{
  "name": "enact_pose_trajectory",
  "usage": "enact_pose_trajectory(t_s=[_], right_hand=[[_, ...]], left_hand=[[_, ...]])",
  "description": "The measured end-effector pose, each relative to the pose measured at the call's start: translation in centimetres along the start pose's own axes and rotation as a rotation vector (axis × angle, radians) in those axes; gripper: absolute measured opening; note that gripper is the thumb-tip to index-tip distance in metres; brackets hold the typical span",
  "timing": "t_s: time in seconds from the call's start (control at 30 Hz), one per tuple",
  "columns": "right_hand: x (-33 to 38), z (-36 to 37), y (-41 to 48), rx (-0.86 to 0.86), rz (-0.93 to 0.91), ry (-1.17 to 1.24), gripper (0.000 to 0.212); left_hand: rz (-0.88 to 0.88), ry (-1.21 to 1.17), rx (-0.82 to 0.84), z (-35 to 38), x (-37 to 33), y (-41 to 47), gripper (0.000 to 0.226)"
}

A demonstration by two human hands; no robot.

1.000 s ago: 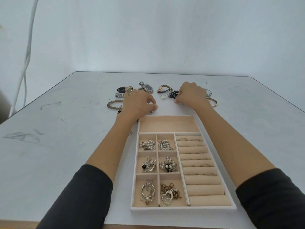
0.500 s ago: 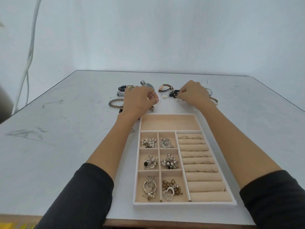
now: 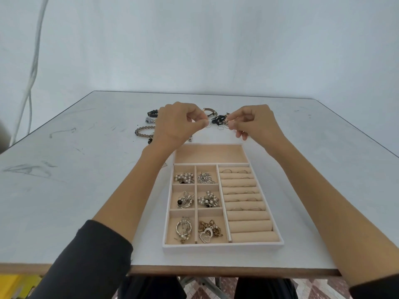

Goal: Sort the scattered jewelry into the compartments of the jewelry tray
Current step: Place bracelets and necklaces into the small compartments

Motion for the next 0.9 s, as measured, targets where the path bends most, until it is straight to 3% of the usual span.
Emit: enact_pose_trajectory(t_s=[0.43,0.9], right_hand=[[4.0,-0.5,-9.8,0.089,-0.026,0.188,0.009],[2.6,-1.6,-15.6,0.161,-0.009,0.183,0.01]], left_hand=[[0.106,-0.297,0.016,-2.5,-4.5,-5.8,0.007],[0.115,-0.299,0.024,-3.1,-5.0,-9.8,0.006]])
Point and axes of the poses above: each hand's wrist, its own y-axis towards the middle knuckle, its own z-axis out of the palm, x = y × z, the point moved 9 cm from there along y, towards the middle knuckle, and after that the axes turned 7 degrees about y, right-handed, at the moved point
